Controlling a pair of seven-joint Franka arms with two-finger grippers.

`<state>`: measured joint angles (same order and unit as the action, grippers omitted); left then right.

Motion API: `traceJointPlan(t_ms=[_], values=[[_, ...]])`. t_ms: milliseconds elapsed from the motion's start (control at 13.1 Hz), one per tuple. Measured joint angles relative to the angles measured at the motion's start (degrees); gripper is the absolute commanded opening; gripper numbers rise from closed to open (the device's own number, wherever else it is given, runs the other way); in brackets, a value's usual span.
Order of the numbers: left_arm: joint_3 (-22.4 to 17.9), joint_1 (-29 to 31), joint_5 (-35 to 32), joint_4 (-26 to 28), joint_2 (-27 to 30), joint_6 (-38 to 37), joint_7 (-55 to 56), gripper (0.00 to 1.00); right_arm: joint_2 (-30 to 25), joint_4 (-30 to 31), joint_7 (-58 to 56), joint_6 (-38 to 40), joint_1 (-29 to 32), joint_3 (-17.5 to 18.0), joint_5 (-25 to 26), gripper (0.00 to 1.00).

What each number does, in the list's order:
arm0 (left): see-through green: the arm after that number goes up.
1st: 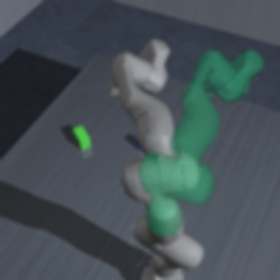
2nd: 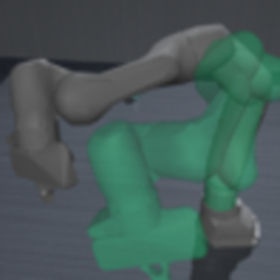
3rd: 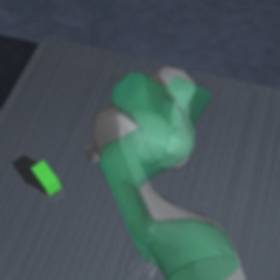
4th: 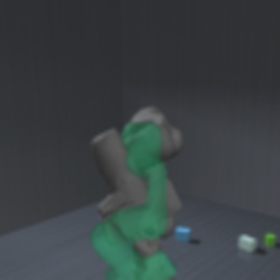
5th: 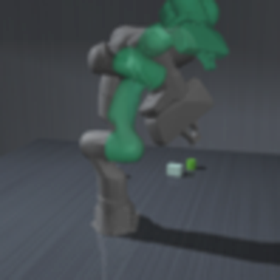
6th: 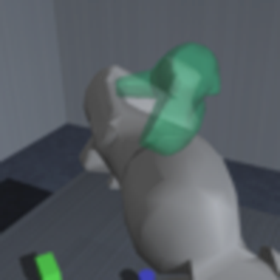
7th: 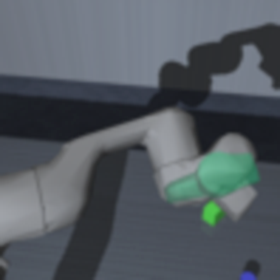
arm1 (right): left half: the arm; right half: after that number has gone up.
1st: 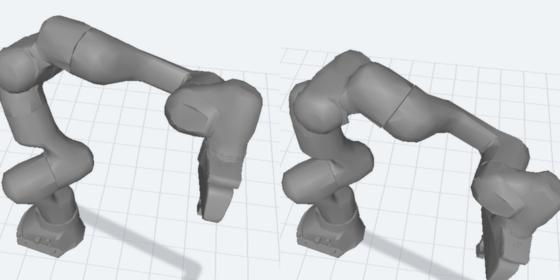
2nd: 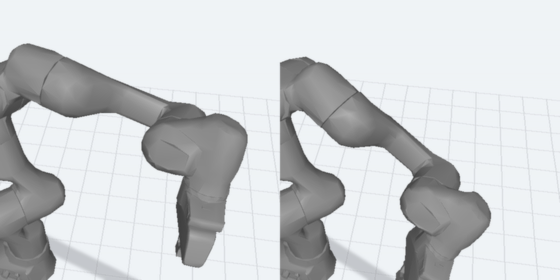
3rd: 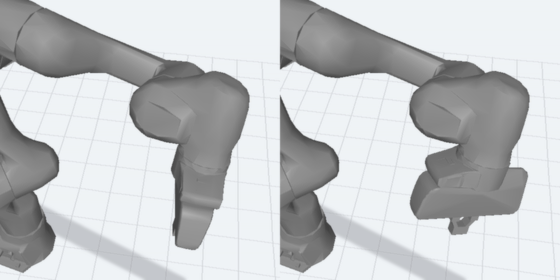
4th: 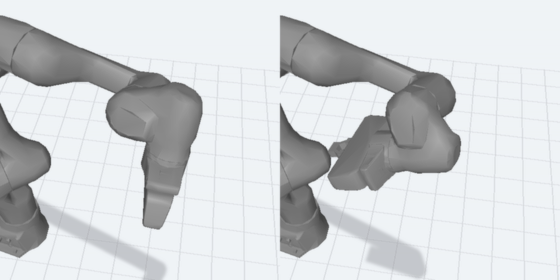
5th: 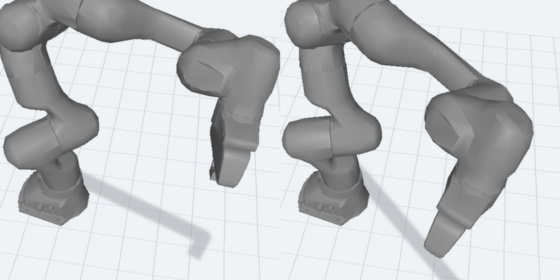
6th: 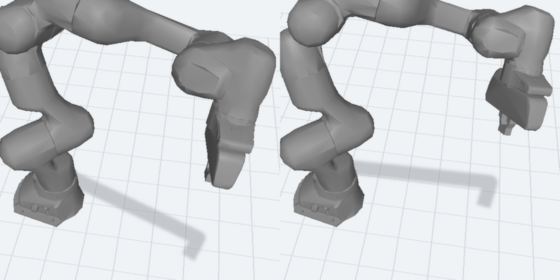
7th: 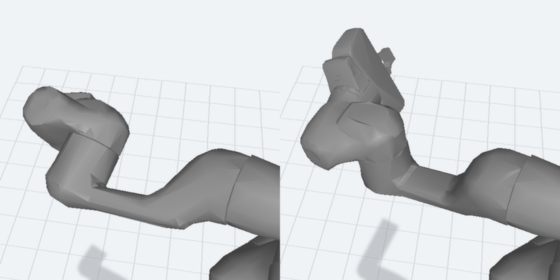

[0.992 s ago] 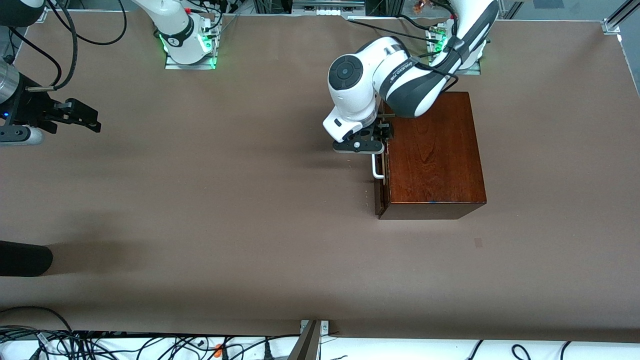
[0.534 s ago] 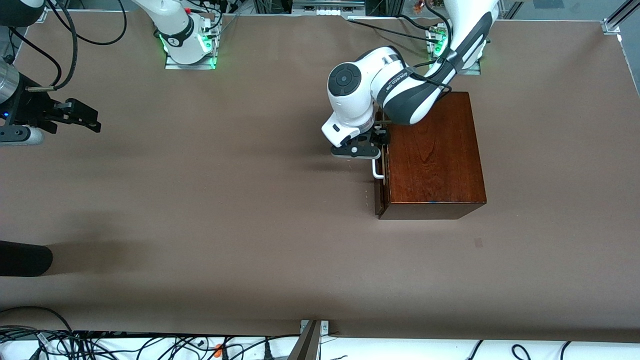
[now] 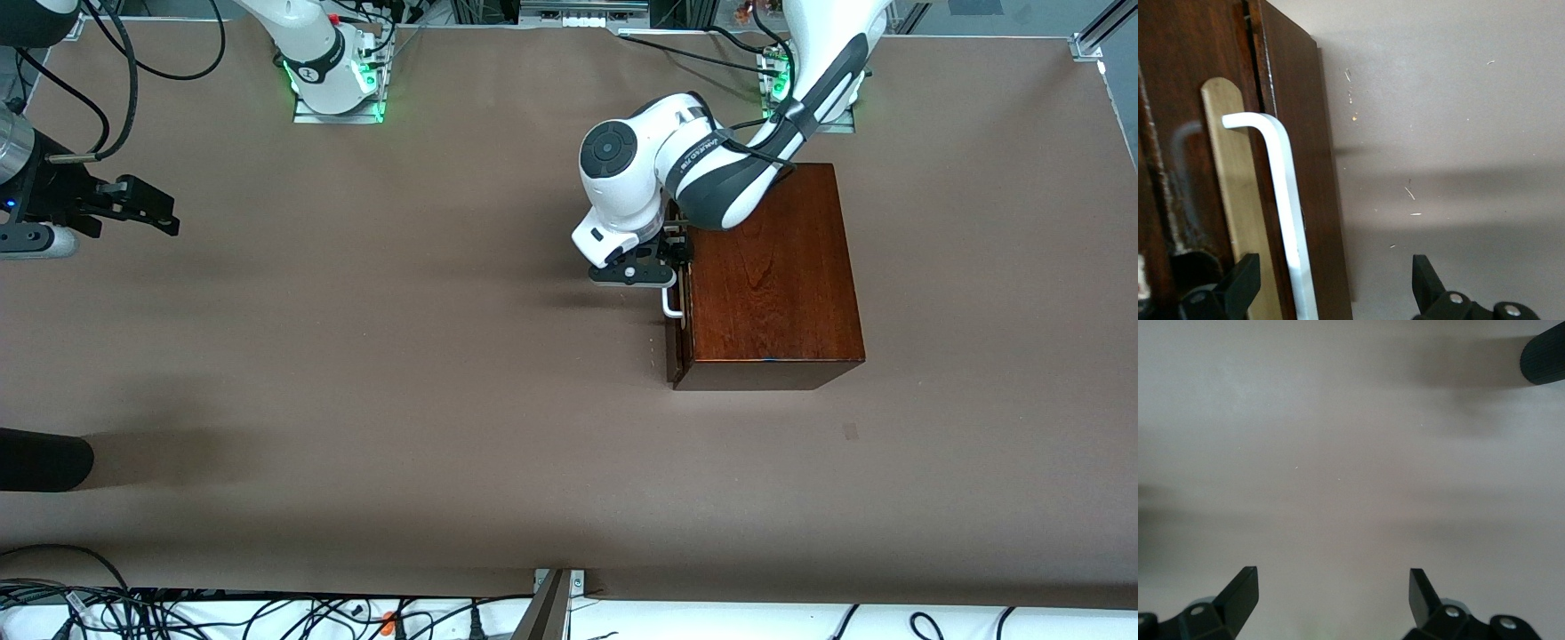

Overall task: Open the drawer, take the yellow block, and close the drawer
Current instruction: 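Pull the drawer handle outward with the left gripper, opening the drawer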

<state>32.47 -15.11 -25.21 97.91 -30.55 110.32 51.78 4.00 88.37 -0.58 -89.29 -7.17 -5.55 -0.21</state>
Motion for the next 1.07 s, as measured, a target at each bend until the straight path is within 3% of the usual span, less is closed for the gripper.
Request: traceJointPlan(t_ms=[687,1068], values=[[0.12,-1.60,-3.15,0.11,-2.65,0.91,4.44,1.00,0.00,0.00,-0.01,-0.03,-0.08,0.06,-0.04,1.00],[0.13,-3.48,-3.38,0.13,-3.04,9.50,10.75,1.00,0.00,0.00,-0.01,-0.03,-0.08,0.07,-0.05,1.00]])
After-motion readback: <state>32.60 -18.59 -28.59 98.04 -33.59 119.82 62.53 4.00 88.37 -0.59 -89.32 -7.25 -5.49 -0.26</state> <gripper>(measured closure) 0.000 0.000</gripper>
